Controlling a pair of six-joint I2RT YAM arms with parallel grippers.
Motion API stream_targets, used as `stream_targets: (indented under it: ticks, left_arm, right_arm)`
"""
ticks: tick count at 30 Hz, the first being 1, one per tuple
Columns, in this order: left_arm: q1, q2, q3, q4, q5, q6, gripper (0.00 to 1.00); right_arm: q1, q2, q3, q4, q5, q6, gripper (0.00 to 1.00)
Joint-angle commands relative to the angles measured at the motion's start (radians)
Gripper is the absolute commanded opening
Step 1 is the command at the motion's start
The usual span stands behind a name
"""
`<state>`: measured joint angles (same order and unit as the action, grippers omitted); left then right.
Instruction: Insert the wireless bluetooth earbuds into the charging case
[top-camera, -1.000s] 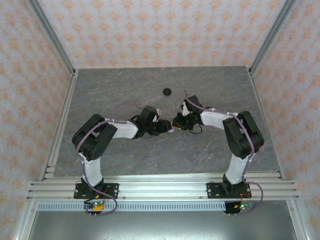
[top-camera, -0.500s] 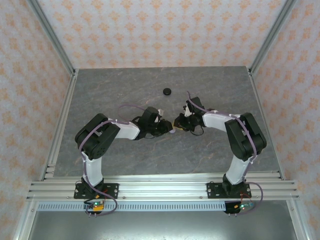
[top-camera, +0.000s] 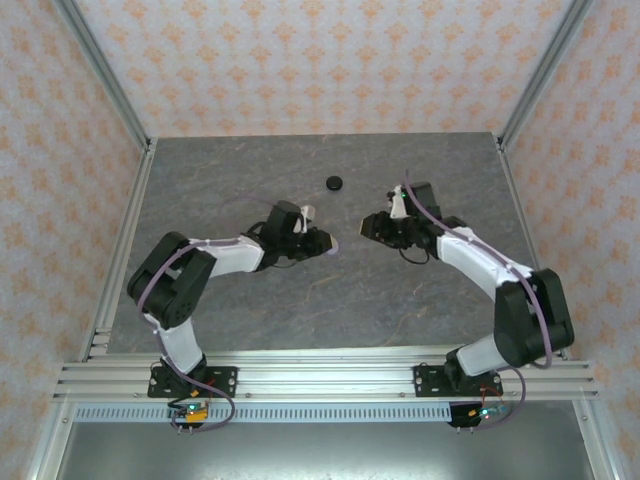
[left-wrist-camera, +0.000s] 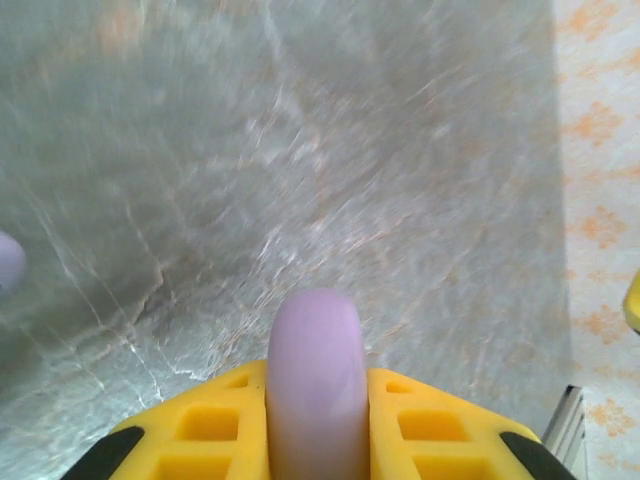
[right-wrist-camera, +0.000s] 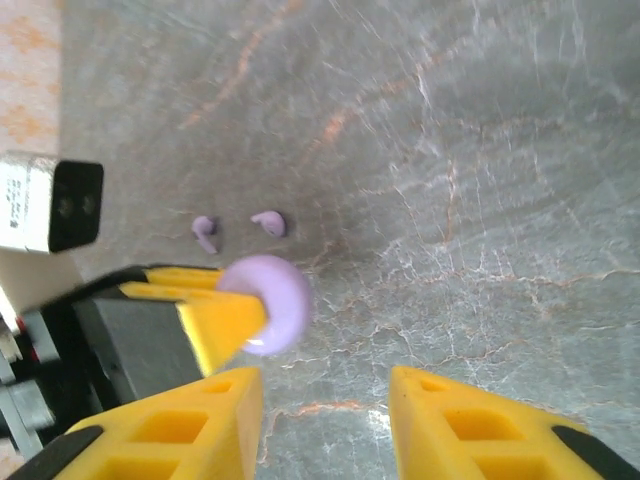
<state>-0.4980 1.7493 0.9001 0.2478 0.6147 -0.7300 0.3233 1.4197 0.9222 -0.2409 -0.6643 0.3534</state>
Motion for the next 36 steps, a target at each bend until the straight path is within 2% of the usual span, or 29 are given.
stream_targets:
  ticks: [1, 5, 8, 16, 22, 28, 36]
  left_arm:
    - [0.037, -0.118, 0.028, -0.075, 0.093, 0.166, 0.17]
    - [0.042, -0.218, 0.107, -0.208, 0.196, 0.362, 0.17]
    - [0.043, -0.277, 0.142, -0.247, 0.293, 0.45, 0.18]
    - [0.043, -0.371, 0.202, -0.334, 0.432, 0.582, 0.17]
    - [0.017, -0.382, 0.218, -0.334, 0.471, 0.595, 0.17]
    - [-0.022, -0.382, 0.262, -0.417, 0.483, 0.663, 0.17]
    - [-0.039, -0.39, 0.279, -0.45, 0.497, 0.69, 0.17]
  right_arm:
    - [-0.018, -0.091, 0.024, -0.078, -0.077, -0.132, 0.4]
    - [-0.018, -0.16, 0.103, -0.16, -0.206, -0.253, 0.4]
    - [-0.018, -0.207, 0.151, -0.199, -0.295, -0.321, 0.4]
    - [-0.008, -0.231, 0.225, -0.252, -0.478, -0.403, 0.41]
    - [0.02, -0.23, 0.243, -0.296, -0.487, -0.455, 0.46]
    - [0.048, -0.212, 0.272, -0.329, -0.494, -0.487, 0.47]
    - [0.066, -0.192, 0.285, -0.345, -0.495, -0.506, 0.47]
